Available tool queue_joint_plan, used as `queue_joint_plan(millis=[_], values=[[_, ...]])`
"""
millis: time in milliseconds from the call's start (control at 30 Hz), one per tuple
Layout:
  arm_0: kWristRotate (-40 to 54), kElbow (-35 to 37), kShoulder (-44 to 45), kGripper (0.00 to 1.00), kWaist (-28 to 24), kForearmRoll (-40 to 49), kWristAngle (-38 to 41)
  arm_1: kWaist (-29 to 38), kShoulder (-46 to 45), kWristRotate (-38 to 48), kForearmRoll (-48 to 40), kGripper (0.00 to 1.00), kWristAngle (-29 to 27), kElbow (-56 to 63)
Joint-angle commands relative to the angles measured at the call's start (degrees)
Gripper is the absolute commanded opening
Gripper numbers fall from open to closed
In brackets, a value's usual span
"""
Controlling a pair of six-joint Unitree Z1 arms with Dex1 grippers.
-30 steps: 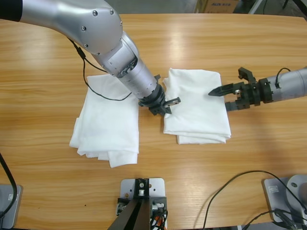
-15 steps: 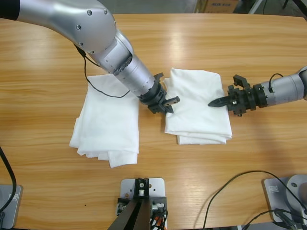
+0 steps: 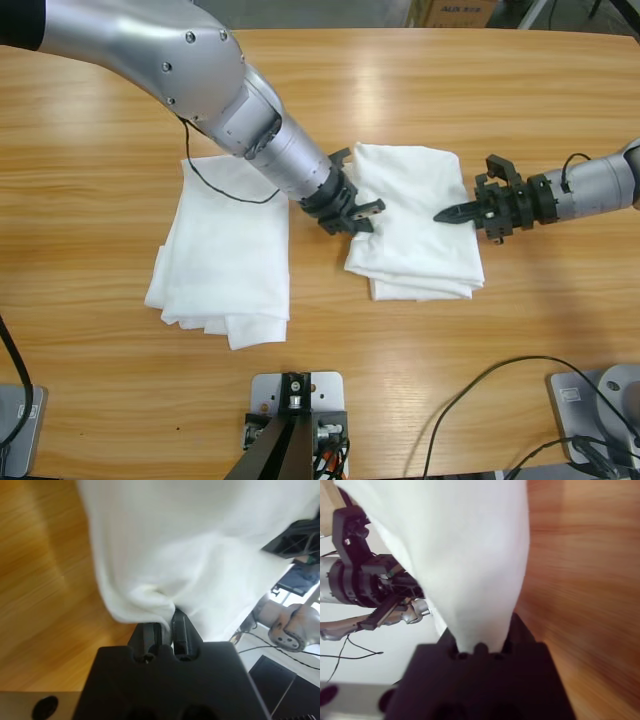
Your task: Fold clothes
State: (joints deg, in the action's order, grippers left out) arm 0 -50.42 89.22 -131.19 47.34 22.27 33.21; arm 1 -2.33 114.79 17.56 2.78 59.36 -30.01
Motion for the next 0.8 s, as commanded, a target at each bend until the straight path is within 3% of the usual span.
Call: queue_joint_plan(millis=[33, 333, 400, 433, 567, 600, 667, 700, 800], values=[[-2.35, -3.19, -2.07, 0.0, 1.11, -10.25, -0.3, 0.93, 0.18, -1.74, -0.34, 0.0, 2.07, 1.0], [-2.01, -8.57, 0.08, 0.0, 0.56, -9.91, -0.55, 0.93, -2.58, -2.01, 0.81, 0.0, 2.0, 1.35], [-1.87, -8.82, 0.99, 0.511, -0.19, -8.26, -0.58, 0.93, -2.36, -2.01, 0.82, 0.0, 1.53, 1.27], [-1.84, -8.49, 1.1, 0.583, -0.39, -8.35, -0.53, 0.93, -2.1, -2.08, 0.82, 0.0, 1.44, 1.27], [-1.64, -8.2, 1.2, 0.6, -0.4, -8.61, -1.02, 0.93, -2.14, -2.27, 0.91, 0.0, 1.21, 1.27], [-1.57, -8.27, 1.61, 0.642, -0.4, -8.21, -1.46, 0.93, -2.26, -2.27, 0.91, 0.0, 1.2, 1.27], [-1.13, -8.1, 2.87, 0.922, -0.49, -5.64, -3.13, 0.93, -2.29, -2.27, 0.91, 0.0, 1.07, 1.27], [-1.08, -8.1, 3.5, 0.987, -0.6, -3.74, -4.24, 0.93, -2.29, -2.27, 0.91, 0.0, 1.02, 1.28], [-1.47, -8.1, 3.77, 1.0, -1.09, 2.37, -6.29, 0.93, -2.54, -2.43, 0.91, 0.0, 1.02, 1.35]])
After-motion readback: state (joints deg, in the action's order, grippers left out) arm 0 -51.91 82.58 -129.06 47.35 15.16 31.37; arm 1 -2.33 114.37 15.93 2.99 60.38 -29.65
